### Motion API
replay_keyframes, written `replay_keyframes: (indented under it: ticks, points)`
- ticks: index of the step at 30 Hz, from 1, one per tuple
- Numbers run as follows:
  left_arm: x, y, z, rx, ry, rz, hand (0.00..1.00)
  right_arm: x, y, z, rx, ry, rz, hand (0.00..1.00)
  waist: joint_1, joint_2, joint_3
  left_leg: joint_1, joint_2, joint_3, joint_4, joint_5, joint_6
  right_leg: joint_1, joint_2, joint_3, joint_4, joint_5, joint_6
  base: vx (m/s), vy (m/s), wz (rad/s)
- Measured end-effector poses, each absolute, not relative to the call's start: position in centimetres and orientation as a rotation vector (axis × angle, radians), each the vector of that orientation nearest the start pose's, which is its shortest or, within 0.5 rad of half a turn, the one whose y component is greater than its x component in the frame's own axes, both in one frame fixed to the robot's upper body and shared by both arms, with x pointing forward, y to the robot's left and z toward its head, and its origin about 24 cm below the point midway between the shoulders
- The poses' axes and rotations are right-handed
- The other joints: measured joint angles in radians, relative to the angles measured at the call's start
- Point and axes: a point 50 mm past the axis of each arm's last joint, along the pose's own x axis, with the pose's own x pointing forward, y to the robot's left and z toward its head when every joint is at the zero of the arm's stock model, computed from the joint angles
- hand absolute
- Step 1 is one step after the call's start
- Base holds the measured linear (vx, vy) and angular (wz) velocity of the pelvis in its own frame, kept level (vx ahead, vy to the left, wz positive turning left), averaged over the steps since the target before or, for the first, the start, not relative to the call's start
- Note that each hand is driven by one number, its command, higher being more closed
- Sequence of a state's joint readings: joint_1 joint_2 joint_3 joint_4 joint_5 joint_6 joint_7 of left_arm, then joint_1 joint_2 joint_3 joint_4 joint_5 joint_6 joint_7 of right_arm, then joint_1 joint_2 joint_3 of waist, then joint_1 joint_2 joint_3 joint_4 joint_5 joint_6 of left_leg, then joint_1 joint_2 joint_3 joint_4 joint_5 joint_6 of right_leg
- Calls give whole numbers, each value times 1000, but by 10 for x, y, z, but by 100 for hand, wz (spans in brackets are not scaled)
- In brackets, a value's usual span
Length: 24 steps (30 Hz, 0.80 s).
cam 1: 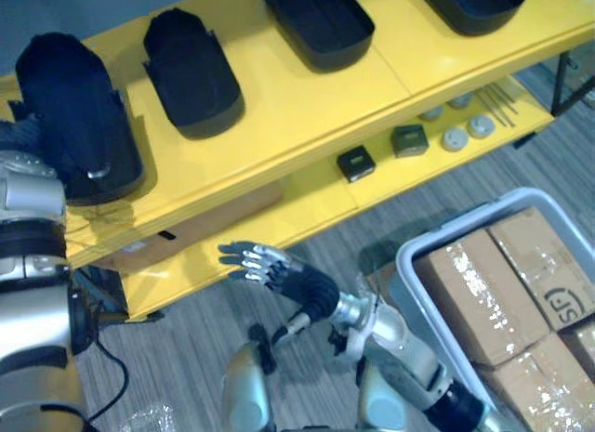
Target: Walk over and take plastic housings, then place them on the shelf
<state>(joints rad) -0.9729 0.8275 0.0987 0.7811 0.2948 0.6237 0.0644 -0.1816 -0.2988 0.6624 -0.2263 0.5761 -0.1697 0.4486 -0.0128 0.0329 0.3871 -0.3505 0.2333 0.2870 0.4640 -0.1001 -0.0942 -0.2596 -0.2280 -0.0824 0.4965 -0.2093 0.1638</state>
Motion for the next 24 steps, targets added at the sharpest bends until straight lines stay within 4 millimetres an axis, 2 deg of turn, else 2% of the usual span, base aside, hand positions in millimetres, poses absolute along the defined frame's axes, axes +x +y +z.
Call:
replay_keyframes:
  ticks: [5,6,11,18,22,24]
  points:
    - [333,386,230,641,383,809,100,207,-30,113,301,-311,1171,0,1,-2,1,-7,3,-3,0,0,0,-4,3,0,2,0,0,-26,-13,0]
    - [333,386,230,636,380,815,0,207,-30,113,308,-310,1170,0,1,-2,2,-15,3,-5,3,0,0,-9,3,0,2,0,0,-18,-1,3]
    - [331,388,230,629,368,861,0,211,-29,119,295,-331,1167,0,10,-10,40,-24,10,-9,11,0,0,-24,5,3,17,0,0,-4,-2,-1]
    - [324,396,227,557,335,1022,0,217,-34,122,291,-351,1115,0,17,-19,54,-38,19,-13,20,0,0,-38,14,4,25,-1,-1,0,0,0]
    - [320,398,221,452,303,1159,0,223,-39,115,309,-335,1059,0,16,-19,54,-37,20,-15,20,1,-1,-38,17,5,28,-2,-3,0,0,0]
    - [317,400,224,432,264,1231,0,226,-40,110,308,-321,1034,0,16,-22,54,-36,19,-19,17,3,-3,-37,19,5,28,-2,-3,0,0,0]
